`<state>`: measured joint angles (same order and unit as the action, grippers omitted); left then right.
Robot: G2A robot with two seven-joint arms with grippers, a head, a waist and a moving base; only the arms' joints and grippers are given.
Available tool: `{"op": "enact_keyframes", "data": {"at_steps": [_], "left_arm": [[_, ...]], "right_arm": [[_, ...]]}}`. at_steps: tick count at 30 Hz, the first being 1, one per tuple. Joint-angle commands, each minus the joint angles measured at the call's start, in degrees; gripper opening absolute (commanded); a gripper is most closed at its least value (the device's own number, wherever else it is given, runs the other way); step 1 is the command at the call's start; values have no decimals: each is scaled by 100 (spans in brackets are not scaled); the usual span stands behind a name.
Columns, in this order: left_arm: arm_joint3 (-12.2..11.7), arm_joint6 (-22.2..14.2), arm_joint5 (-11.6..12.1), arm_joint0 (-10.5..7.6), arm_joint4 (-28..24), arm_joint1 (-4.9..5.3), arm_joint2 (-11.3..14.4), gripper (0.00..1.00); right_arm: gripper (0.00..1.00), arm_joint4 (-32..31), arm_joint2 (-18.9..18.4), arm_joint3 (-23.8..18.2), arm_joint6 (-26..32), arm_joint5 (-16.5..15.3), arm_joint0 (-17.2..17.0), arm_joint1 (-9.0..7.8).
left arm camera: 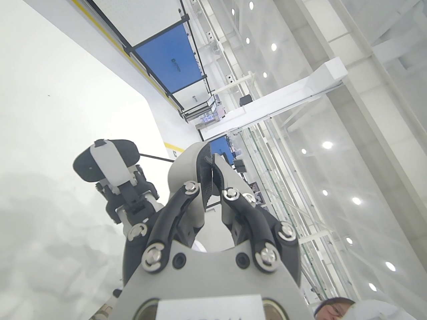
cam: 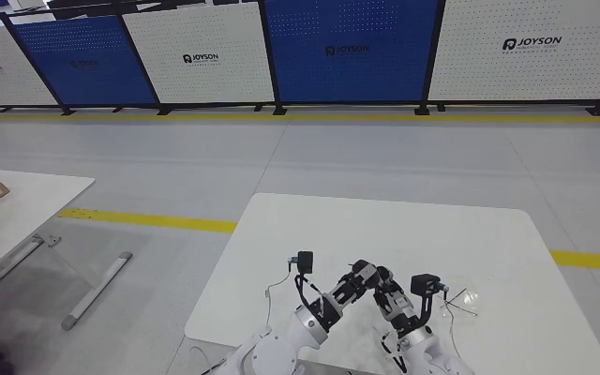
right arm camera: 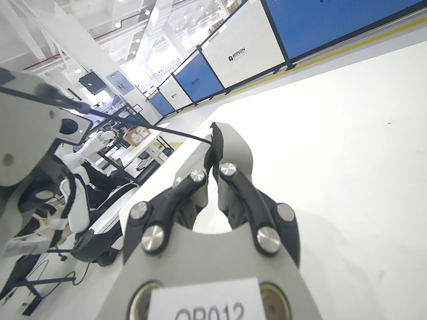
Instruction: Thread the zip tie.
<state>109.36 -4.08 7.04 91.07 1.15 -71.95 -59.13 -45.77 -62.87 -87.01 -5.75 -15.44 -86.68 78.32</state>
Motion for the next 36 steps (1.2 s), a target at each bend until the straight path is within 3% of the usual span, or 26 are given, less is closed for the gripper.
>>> {"op": "enact_keyframes", "data": {"at_steps": [1,8,9,10,11,12,15,19,23,31,36], "left_arm": [[42,-10,39,46,35,9,-4,0],[51,39,45,68,116,19,-13,0],[34,47,34,54,106,17,-7,0],[16,59,22,38,100,14,-4,0],[-5,104,1,20,111,11,-6,0],[-24,184,-21,5,153,8,-14,0],[-108,476,-88,-61,196,-15,-22,0],[-249,546,-153,-228,-93,-39,-110,0],[-362,618,-207,-340,-193,-56,-152,0],[-700,657,-496,-583,-180,-105,-48,0],[-951,651,-586,-706,-334,-150,69,0]], "right_arm": [[0,0,3,10,-6,-2,0,0],[1,55,10,32,-7,-57,2,-1],[43,75,9,39,-13,-74,3,-1],[50,91,6,48,-21,-89,2,-1],[91,111,-1,57,-39,-106,-1,-2],[100,137,-12,59,-61,-124,-8,-3],[100,185,-84,9,-168,-202,-81,-17],[100,419,-291,-112,-308,-404,-261,-56],[100,673,-476,-379,-522,-404,-493,-128],[100,1883,-1391,-1061,-1054,-404,-1194,-439],[100,2564,-1991,-1218,-1263,-404,-1498,-628]]}}
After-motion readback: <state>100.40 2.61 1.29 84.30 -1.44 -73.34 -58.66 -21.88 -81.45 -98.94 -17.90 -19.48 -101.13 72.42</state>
